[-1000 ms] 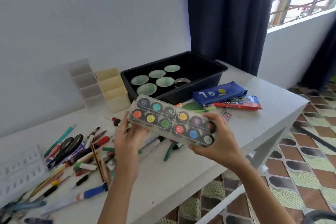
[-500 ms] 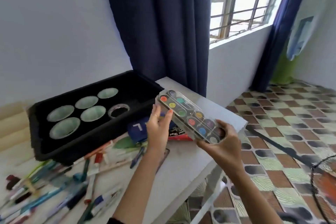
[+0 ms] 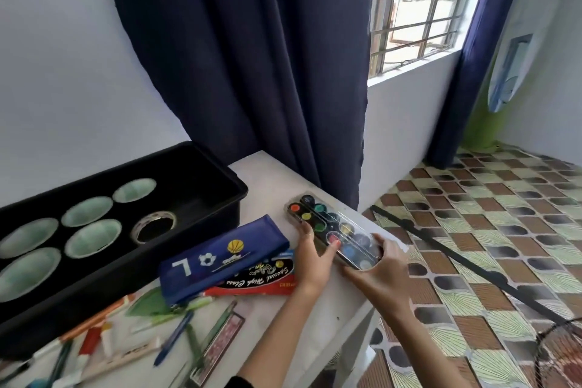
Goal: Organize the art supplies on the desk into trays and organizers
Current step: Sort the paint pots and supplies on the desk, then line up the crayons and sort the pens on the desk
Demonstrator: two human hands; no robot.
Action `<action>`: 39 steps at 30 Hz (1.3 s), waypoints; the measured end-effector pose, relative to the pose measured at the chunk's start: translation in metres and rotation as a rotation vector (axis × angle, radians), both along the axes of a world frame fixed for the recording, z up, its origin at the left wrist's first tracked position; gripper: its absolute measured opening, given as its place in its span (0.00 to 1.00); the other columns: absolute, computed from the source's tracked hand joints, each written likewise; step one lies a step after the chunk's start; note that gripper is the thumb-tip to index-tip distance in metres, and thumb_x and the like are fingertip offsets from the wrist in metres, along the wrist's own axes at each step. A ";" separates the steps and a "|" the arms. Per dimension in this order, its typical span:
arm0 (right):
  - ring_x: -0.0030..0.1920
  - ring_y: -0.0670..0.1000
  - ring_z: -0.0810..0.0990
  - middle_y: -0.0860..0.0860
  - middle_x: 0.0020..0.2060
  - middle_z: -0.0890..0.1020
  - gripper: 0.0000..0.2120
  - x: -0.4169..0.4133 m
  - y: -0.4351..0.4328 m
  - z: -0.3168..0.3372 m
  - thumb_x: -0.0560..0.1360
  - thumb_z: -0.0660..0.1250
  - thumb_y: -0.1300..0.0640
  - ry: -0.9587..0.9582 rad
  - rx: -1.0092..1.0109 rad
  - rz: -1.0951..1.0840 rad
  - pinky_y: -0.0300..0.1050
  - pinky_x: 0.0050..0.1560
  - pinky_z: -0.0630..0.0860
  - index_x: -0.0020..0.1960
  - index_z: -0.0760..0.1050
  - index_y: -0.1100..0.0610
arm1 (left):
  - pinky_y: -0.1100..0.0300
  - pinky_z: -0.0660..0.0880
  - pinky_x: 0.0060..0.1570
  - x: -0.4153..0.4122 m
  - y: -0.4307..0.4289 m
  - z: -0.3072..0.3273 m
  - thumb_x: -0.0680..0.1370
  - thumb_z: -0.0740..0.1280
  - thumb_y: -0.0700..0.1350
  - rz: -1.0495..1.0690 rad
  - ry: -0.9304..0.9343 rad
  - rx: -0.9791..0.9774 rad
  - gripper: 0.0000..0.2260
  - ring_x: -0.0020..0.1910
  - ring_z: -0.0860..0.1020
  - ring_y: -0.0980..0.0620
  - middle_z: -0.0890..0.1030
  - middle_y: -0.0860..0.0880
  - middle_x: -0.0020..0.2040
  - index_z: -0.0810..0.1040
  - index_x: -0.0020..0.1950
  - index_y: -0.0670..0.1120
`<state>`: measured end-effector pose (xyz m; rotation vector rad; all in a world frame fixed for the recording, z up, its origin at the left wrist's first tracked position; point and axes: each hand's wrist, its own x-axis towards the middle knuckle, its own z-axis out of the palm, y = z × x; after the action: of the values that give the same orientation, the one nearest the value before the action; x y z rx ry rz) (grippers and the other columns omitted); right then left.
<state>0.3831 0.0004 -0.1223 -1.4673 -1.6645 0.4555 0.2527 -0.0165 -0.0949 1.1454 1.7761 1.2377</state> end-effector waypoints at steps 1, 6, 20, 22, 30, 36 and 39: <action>0.57 0.55 0.75 0.56 0.54 0.77 0.39 -0.001 0.004 -0.001 0.56 0.81 0.51 -0.020 0.006 0.012 0.47 0.58 0.70 0.63 0.71 0.62 | 0.70 0.56 0.66 0.000 0.003 0.001 0.76 0.68 0.46 0.008 -0.005 -0.008 0.32 0.71 0.64 0.50 0.67 0.45 0.71 0.56 0.75 0.40; 0.57 0.55 0.73 0.56 0.55 0.75 0.39 -0.003 0.027 0.003 0.60 0.79 0.49 -0.066 -0.013 0.132 0.49 0.60 0.70 0.64 0.69 0.62 | 0.75 0.50 0.62 -0.002 0.018 0.006 0.78 0.65 0.46 0.031 0.008 -0.038 0.32 0.74 0.57 0.51 0.57 0.45 0.76 0.52 0.76 0.40; 0.69 0.58 0.65 0.57 0.67 0.69 0.36 -0.032 0.023 0.017 0.69 0.72 0.47 -0.323 0.158 0.168 0.55 0.71 0.60 0.71 0.64 0.61 | 0.61 0.59 0.70 -0.012 0.010 0.023 0.80 0.61 0.43 0.106 -0.040 0.011 0.24 0.73 0.62 0.51 0.63 0.47 0.74 0.59 0.75 0.42; 0.63 0.54 0.71 0.52 0.61 0.74 0.22 -0.056 0.004 0.029 0.73 0.69 0.55 -0.135 0.179 0.267 0.52 0.64 0.69 0.66 0.71 0.58 | 0.65 0.66 0.64 -0.022 -0.014 0.031 0.80 0.61 0.41 0.176 -0.077 0.091 0.20 0.67 0.69 0.53 0.70 0.50 0.68 0.66 0.71 0.44; 0.43 0.46 0.80 0.47 0.42 0.82 0.10 -0.154 -0.079 0.061 0.74 0.65 0.67 0.233 -0.005 0.609 0.41 0.45 0.77 0.48 0.80 0.55 | 0.61 0.77 0.48 -0.104 -0.132 0.061 0.78 0.61 0.36 0.531 -0.093 0.343 0.09 0.46 0.81 0.52 0.82 0.48 0.45 0.79 0.51 0.45; 0.35 0.42 0.79 0.46 0.36 0.83 0.12 -0.215 -0.155 0.062 0.74 0.64 0.68 0.255 -0.216 0.886 0.37 0.37 0.76 0.42 0.80 0.53 | 0.62 0.78 0.42 -0.153 -0.236 0.059 0.77 0.60 0.33 0.784 -0.124 0.365 0.11 0.40 0.81 0.54 0.83 0.48 0.41 0.80 0.43 0.43; 0.35 0.47 0.80 0.47 0.35 0.83 0.14 -0.242 -0.205 0.057 0.74 0.63 0.69 0.226 -0.296 1.029 0.43 0.38 0.77 0.41 0.80 0.52 | 0.60 0.79 0.42 -0.174 -0.295 0.052 0.77 0.60 0.33 0.937 -0.170 0.388 0.11 0.40 0.82 0.50 0.83 0.47 0.41 0.81 0.42 0.42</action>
<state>0.1407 -0.2041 -0.0650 -0.5833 -2.1213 1.4062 0.0787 -0.3111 -0.0430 0.3083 2.0484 2.2099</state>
